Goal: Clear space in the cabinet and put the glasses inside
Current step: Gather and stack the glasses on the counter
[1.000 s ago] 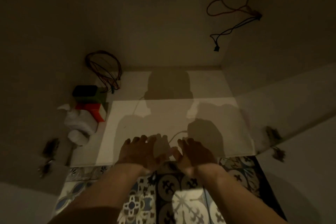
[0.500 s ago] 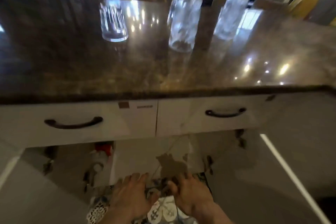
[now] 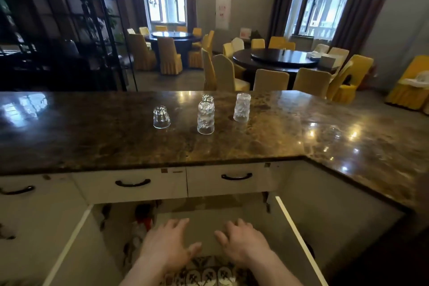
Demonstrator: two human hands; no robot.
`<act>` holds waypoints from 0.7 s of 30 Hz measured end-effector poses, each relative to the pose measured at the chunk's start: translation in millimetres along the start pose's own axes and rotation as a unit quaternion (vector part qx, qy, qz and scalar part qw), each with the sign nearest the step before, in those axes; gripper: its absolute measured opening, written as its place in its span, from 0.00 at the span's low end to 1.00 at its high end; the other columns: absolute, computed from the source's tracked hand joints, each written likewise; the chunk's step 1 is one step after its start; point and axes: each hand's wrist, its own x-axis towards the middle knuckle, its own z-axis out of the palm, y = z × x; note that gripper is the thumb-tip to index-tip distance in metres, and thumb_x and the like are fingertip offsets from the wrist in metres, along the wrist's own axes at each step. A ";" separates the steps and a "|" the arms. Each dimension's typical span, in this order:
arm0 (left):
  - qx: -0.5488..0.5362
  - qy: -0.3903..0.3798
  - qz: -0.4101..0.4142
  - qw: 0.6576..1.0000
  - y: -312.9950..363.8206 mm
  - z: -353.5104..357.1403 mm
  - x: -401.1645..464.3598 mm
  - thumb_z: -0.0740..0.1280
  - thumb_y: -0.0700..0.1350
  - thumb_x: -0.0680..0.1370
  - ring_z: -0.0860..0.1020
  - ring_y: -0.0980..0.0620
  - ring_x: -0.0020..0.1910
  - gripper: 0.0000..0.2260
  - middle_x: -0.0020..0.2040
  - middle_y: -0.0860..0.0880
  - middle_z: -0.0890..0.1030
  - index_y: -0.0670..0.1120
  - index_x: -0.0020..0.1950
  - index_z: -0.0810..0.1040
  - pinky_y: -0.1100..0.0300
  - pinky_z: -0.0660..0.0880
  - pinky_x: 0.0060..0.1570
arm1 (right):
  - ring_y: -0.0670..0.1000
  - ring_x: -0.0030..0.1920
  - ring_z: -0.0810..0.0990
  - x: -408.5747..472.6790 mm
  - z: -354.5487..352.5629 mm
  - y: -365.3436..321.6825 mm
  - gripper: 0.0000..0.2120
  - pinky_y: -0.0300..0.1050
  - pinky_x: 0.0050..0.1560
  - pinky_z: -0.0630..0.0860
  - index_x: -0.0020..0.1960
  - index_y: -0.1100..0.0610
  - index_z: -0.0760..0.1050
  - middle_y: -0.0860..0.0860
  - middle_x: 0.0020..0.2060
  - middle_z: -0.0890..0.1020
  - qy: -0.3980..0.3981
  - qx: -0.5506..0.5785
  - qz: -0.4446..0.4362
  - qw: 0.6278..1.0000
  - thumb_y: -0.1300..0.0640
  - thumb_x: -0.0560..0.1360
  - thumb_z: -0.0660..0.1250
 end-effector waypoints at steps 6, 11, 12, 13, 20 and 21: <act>0.014 0.097 0.029 0.995 21.2 -56.3 -31.2 0.60 0.70 0.74 0.64 0.48 0.74 0.37 0.77 0.51 0.63 0.58 0.79 0.55 0.48 0.63 0.71 | 0.59 0.72 0.68 -41.6 -57.6 -10.3 0.31 0.58 0.69 0.69 0.77 0.48 0.62 0.55 0.74 0.68 0.078 0.008 -0.018 0.997 0.34 0.80 0.50; 0.003 0.145 0.034 0.989 25.1 -91.8 -32.7 0.62 0.70 0.73 0.64 0.48 0.74 0.37 0.77 0.51 0.64 0.58 0.79 0.56 0.47 0.63 0.72 | 0.57 0.71 0.69 -52.2 -94.3 -23.9 0.30 0.57 0.68 0.70 0.77 0.47 0.64 0.53 0.73 0.70 0.130 -0.006 -0.028 0.991 0.33 0.80 0.50; 0.011 0.146 0.036 0.989 22.1 -98.3 -31.4 0.61 0.71 0.73 0.65 0.48 0.74 0.37 0.77 0.51 0.65 0.58 0.79 0.57 0.47 0.63 0.71 | 0.57 0.71 0.69 -53.1 -100.8 -27.1 0.30 0.56 0.68 0.70 0.77 0.48 0.64 0.53 0.73 0.70 0.135 -0.008 -0.026 0.990 0.33 0.80 0.50; 0.018 0.145 0.037 0.989 18.6 -105.1 -29.7 0.61 0.71 0.73 0.65 0.48 0.73 0.38 0.76 0.51 0.65 0.58 0.79 0.57 0.47 0.64 0.71 | 0.57 0.71 0.69 -53.4 -106.8 -30.4 0.31 0.56 0.68 0.69 0.77 0.48 0.63 0.53 0.72 0.70 0.139 -0.011 -0.025 0.990 0.34 0.80 0.50; 0.003 0.209 0.045 0.977 -23.6 -163.5 -7.8 0.60 0.72 0.73 0.67 0.50 0.71 0.38 0.75 0.52 0.67 0.58 0.78 0.56 0.50 0.67 0.69 | 0.57 0.69 0.71 -32.5 -156.2 -72.8 0.31 0.56 0.67 0.71 0.77 0.49 0.63 0.52 0.71 0.71 0.193 -0.015 -0.032 0.981 0.34 0.80 0.52; -0.001 0.219 0.049 0.975 -31.9 -172.1 -1.3 0.60 0.72 0.73 0.67 0.50 0.72 0.38 0.75 0.52 0.66 0.58 0.78 0.56 0.50 0.67 0.69 | 0.56 0.69 0.71 -26.1 -163.5 -81.4 0.31 0.56 0.67 0.71 0.77 0.49 0.63 0.52 0.70 0.71 0.206 -0.016 -0.034 0.978 0.34 0.80 0.52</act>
